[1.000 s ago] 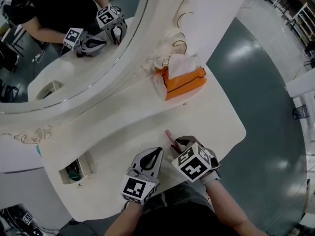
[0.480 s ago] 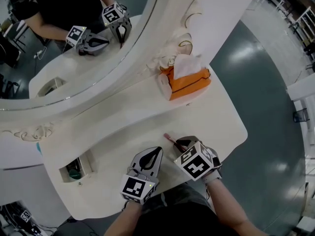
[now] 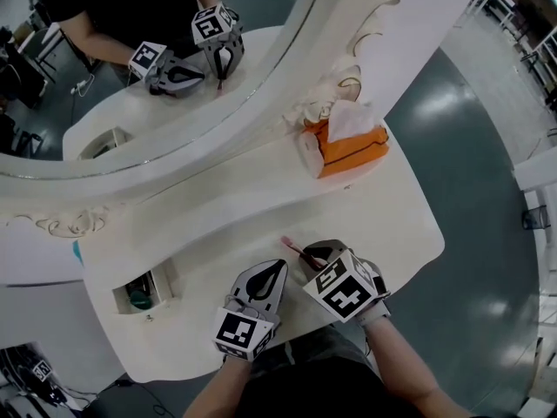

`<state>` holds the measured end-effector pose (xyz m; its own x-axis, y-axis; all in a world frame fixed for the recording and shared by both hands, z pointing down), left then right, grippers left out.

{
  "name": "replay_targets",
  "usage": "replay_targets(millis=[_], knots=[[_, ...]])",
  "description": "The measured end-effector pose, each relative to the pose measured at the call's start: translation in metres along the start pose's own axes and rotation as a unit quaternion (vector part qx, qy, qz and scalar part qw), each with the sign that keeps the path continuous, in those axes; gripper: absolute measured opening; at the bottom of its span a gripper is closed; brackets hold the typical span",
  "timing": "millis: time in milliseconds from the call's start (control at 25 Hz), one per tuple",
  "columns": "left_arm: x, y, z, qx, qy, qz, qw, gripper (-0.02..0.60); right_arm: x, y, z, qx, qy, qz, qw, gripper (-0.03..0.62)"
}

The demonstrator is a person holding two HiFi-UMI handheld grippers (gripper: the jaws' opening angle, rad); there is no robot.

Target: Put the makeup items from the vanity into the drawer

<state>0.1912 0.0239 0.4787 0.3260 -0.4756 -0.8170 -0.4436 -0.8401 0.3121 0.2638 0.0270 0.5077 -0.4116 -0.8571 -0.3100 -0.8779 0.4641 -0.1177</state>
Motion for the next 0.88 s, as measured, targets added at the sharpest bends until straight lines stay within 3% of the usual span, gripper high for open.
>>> replay_targets(millis=[880], knots=[[-0.012, 0.059, 0.088, 0.100, -0.044, 0.047, 0.9929, 0.014, 0.093, 0.090, -0.014, 0.053, -0.017, 0.135, 0.989, 0.055]])
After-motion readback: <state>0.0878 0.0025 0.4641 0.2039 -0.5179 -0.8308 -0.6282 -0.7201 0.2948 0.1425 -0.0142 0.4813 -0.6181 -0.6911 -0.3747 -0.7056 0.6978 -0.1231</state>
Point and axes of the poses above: the fingertips, and each gripper's own axes: z backward along the fingers, y to its left, x out of its top, the point moved 3 cm from there along z, backward along the fingers, and after that the axes turned 10 degrees about y, right-handed, at the moved point
